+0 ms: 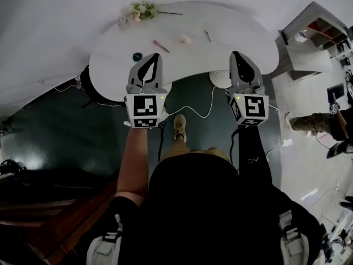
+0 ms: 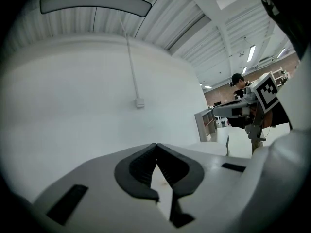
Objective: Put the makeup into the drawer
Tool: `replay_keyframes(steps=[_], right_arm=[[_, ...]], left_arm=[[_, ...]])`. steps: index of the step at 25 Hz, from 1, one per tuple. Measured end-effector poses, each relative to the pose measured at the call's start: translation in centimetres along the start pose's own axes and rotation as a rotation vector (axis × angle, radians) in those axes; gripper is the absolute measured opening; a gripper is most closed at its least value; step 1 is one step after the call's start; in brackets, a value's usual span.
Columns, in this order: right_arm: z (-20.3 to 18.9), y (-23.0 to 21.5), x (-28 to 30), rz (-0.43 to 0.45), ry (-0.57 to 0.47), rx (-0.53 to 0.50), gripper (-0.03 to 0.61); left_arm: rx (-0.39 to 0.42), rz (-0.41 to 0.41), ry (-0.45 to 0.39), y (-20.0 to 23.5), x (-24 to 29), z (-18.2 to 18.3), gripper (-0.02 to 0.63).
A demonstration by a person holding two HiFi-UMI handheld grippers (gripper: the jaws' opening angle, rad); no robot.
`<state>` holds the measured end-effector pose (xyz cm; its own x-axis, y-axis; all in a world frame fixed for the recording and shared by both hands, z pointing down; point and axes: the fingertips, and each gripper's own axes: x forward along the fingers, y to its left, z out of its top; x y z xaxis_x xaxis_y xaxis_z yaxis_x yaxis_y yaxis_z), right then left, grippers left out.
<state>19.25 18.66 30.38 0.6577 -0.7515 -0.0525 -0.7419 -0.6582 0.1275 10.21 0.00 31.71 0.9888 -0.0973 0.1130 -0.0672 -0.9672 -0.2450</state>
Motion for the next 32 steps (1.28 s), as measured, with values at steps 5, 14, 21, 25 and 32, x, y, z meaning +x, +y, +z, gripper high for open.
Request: replay_keyframes(steps=[5, 14, 21, 25, 32], right_arm=[[0.1, 0.1, 5.0, -0.006, 0.021, -0.018, 0.005], [-0.3, 0.2, 11.5, -0.023, 0.032, -0.032, 0.005], [-1.2, -0.5, 13.8, -0.043, 0.038, -0.028, 0.005], [-1.8, -1.2, 14.8, -0.046, 0.055, -0.027, 0.005], [-3.0, -2.7, 16.9, -0.027, 0.074, -0.024, 0.005]], left_arm=[[0.007, -0.025, -0.005, 3.2, 4.0, 0.1, 0.009], [-0.004, -0.059, -0.001, 7.4, 9.5, -1.1, 0.009], [-0.006, -0.095, 0.0, 7.9, 12.5, -1.7, 0.009], [-0.015, -0.11, 0.009, 7.8, 13.9, -2.0, 0.009], [-0.029, -0.104, 0.028, 7.7, 16.3, -2.9, 0.009]])
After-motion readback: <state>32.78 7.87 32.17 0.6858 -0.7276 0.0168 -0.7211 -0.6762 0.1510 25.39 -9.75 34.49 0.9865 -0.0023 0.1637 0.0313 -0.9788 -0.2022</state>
